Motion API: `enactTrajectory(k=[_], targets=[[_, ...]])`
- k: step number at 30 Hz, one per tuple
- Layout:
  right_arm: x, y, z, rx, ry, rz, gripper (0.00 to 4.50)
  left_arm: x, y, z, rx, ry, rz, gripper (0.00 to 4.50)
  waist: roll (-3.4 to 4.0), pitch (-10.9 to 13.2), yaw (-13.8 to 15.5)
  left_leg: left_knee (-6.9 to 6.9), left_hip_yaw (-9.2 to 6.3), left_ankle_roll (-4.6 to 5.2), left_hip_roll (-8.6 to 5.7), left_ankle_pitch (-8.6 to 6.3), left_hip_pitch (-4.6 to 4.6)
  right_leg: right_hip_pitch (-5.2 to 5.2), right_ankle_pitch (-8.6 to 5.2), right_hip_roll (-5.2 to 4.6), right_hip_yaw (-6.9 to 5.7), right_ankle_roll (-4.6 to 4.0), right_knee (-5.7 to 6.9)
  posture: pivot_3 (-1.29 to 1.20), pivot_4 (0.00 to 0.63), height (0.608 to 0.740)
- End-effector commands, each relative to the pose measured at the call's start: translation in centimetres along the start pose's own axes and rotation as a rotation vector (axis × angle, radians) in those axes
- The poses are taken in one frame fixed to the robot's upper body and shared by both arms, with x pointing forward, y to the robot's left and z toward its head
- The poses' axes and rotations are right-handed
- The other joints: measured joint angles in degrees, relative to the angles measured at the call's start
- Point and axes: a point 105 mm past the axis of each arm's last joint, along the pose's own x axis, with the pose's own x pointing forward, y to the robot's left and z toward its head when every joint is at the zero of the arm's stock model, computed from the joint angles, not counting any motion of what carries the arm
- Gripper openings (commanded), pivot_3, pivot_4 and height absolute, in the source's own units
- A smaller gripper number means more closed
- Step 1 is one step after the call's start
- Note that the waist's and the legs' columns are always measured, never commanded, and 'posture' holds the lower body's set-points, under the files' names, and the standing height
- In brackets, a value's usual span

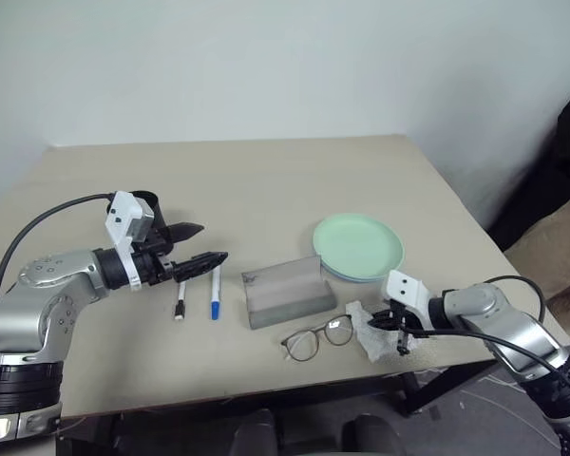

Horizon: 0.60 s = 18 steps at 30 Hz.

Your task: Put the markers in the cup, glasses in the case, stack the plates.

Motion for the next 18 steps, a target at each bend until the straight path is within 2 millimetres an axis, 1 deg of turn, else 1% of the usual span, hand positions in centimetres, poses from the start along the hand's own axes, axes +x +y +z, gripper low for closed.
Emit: enactTrajectory(k=[1, 4, 6, 9, 11, 15, 16, 18], targets=[[-1.2, -0.9, 1.4, -0.045, -0.029, -0.059, 0.04, 0.1, -0.1, 1.2, 0.046, -0.019, 0.000, 4.50, 0.00, 0.00, -0.01, 0.00, 0.00, 0.00, 0.00, 0.00, 0.00, 0.00, 0.00, 0.00, 0.00, 0.00, 0.00, 0.00, 0.000, 0.740], [-3.2, -2.6, 1.9, -0.069, -0.026, -0.127, 0.04, 0.1, -0.1, 1.1, 0.045, -0.019, 0.000, 4.50, 0.01, 0.01, 0.01, 0.02, 0.00, 0.00, -0.01, 0.00, 0.00, 0.00, 0.00, -0.01, 0.00, 0.00, 0.00, 0.00, 0.000, 0.740], [-4.1, -3.0, 2.2, -0.080, -0.026, -0.135, 0.04, 0.1, 0.0, 1.1, 0.045, -0.019, 0.000, 4.50, 0.01, 0.01, 0.00, 0.05, 0.01, 0.00, -0.01, 0.00, -0.01, 0.00, 0.00, -0.01, 0.00, 0.00, 0.00, 0.00, 0.000, 0.740], [-6.1, -4.0, 3.0, -0.100, -0.042, -0.167, 0.04, 0.2, 0.1, 1.1, 0.046, -0.019, 0.002, 4.50, 0.01, 0.01, 0.01, 0.03, -0.01, 0.00, 0.00, 0.00, 0.00, 0.00, 0.00, -0.01, 0.00, 0.00, 0.00, 0.00, 0.000, 0.740], [-7.2, -4.5, 3.9, -0.107, -0.069, -0.182, 0.04, 0.2, 0.1, 1.1, 0.048, -0.019, 0.002, 4.50, 0.02, 0.01, -0.01, 0.02, 0.00, 0.00, 0.00, 0.00, 0.00, -0.02, 0.00, -0.01, 0.00, 0.00, 0.00, 0.00, 0.000, 0.740], [-8.8, -6.3, 6.7, -0.115, -0.176, -0.232, 0.04, 0.3, 0.2, 1.1, 0.047, -0.020, 0.000, 4.50, 0.03, 0.02, -0.08, 0.01, 0.00, 0.00, 0.01, 0.00, 0.00, -0.02, 0.00, 0.00, 0.01, 0.00, -0.01, 0.00, 0.000, 0.740], [-9.0, -7.0, 7.4, -0.117, -0.199, -0.258, 0.04, 0.4, 0.3, 1.1, 0.046, -0.020, 0.000, 4.50, 0.03, 0.02, -0.08, 0.01, 0.00, 0.00, 0.01, 0.00, 0.00, -0.02, 0.00, 0.00, 0.01, 0.00, -0.01, 0.00, 0.000, 0.740], [-9.1, -9.2, 8.3, -0.111, -0.225, -0.336, 0.04, 0.6, 0.2, 1.0, 0.044, -0.024, -0.006, 4.50, 0.03, 0.01, -0.19, 0.01, 0.00, 0.00, 0.00, 0.00, 0.02, -0.01, 0.00, 0.01, 0.01, 0.00, 0.00, 0.00, 0.000, 0.740]])
